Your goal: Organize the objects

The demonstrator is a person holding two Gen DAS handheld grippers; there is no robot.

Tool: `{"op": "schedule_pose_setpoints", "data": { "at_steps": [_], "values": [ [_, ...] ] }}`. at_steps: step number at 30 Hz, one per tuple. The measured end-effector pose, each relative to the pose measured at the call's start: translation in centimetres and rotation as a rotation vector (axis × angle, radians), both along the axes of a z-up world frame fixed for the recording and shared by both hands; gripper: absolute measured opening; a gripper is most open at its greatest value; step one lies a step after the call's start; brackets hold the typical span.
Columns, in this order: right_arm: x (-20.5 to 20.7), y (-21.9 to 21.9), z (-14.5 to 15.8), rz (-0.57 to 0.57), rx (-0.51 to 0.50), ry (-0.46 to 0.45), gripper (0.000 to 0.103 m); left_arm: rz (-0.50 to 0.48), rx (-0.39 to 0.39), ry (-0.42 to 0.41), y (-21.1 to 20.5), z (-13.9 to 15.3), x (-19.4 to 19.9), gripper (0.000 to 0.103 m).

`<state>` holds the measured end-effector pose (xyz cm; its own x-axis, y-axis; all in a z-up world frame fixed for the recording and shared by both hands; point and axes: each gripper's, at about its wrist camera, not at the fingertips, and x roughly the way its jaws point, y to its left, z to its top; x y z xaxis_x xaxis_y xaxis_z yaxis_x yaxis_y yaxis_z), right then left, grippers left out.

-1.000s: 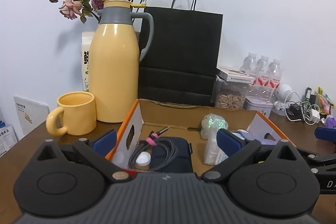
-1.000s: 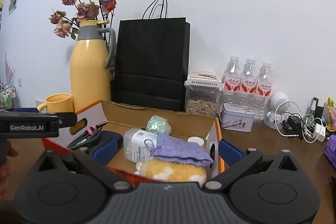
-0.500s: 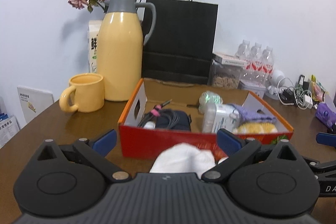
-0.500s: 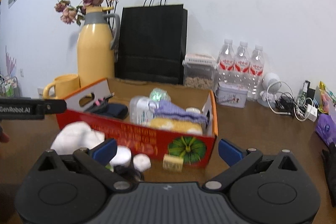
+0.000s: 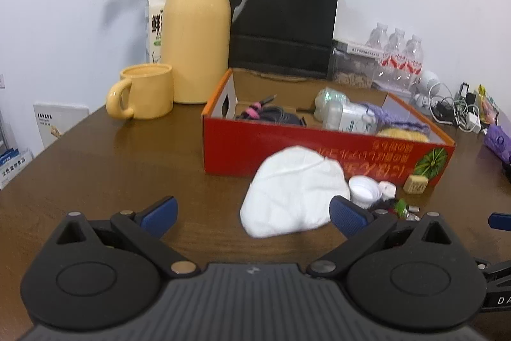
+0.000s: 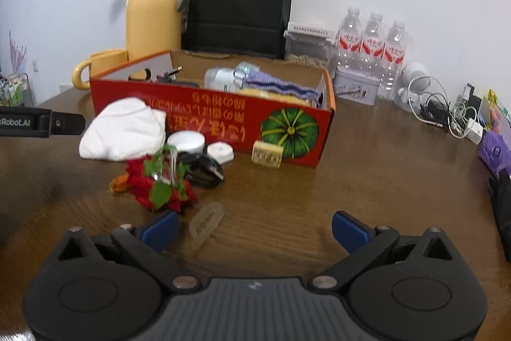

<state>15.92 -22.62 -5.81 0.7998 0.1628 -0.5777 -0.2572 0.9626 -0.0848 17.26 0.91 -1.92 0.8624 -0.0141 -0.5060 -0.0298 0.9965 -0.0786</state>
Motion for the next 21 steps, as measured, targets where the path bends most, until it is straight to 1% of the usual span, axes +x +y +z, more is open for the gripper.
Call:
{"op": "schedule_pose_setpoints", "data": {
  "at_steps": [5, 8, 10, 15, 19, 21],
  "values": [
    [0.5, 0.8, -1.0, 0.007, -0.023, 0.048, 0.103, -0.003, 0.005, 0.026, -0.2, -0.9, 0.1, 0.103],
    [1.1, 0.5, -1.1, -0.005, 0.024, 0.077, 0.103, -0.01, 0.011, 0.034, -0.4, -1.2, 0.1, 0.103],
    [1.7, 0.0, -1.2, -0.018, 0.076, 0.108, 0.103, -0.007, 0.016, 0.042, -0.4, -1.4, 0.2, 0.103],
    [1.7, -0.1, -1.3, -0.033, 0.073, 0.106, 0.103, 0.001, 0.018, 0.087, -0.4, -2.1, 0.7, 0.103],
    [1.8, 0.0, -1.3, -0.036, 0.075, 0.106, 0.103, 0.021, 0.043, 0.156, -0.4, -2.8, 1.4, 0.103],
    [1.9, 0.0, -1.3, -0.039, 0.076, 0.106, 0.103, 0.02, 0.065, 0.164, -0.6, -2.9, 1.4, 0.103]
  ]
}}
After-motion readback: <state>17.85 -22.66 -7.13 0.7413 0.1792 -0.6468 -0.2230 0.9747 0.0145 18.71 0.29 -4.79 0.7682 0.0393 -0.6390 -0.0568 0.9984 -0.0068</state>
